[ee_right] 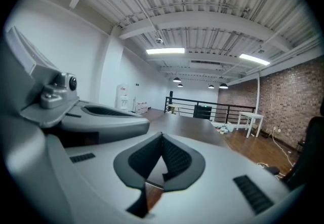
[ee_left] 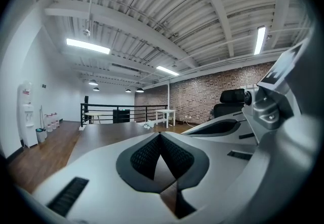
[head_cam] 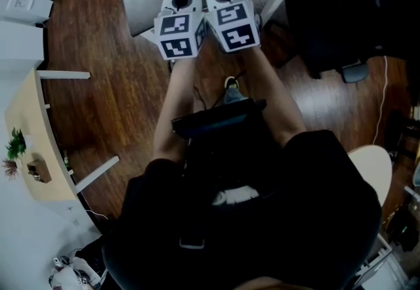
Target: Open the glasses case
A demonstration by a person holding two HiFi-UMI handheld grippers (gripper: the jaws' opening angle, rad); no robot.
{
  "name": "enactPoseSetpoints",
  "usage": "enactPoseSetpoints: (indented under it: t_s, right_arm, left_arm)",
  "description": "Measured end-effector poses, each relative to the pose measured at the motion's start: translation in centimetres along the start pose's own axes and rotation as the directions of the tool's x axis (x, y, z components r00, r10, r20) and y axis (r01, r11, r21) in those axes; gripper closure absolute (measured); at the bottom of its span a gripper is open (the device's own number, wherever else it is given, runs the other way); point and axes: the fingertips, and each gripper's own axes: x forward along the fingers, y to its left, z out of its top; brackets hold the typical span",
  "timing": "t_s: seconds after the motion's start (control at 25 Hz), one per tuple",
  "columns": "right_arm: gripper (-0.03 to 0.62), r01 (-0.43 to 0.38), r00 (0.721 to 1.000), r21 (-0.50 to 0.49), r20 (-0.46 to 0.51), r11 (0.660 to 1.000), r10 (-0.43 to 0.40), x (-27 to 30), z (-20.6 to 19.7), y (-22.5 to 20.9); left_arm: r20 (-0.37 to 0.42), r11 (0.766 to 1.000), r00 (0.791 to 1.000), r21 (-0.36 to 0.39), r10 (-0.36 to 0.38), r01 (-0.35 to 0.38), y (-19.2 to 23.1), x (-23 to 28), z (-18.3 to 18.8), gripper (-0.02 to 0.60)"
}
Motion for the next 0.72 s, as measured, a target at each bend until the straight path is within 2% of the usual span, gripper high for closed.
enactPoseSetpoints:
  t_s: [0.36,0.56,0.72]
  right_arm:
    - [0.589,-0.035,0.999,0.028,0.024,0.999,0.034,3.1,0.8,-4.4]
    - [0.589,-0.057,0.997,0.038,0.045,0.998,0.056,4.5,1.2,-5.1]
    - [0.589,-0.078,0.996,0.022,0.043,0.997,0.077,5.9,1.3,-5.0]
  left_arm:
    - [-0.015,0.999,0.999,0.033,0.038,-0.037,0.2,5.2,1.3,0.586]
    - [-0.017,0.995,0.996,0.049,0.082,-0.081,1.1,6.4,1.6,0.587]
    - [-0.004,0.996,0.997,0.042,0.083,-0.083,1.9,7.3,1.6,0.586]
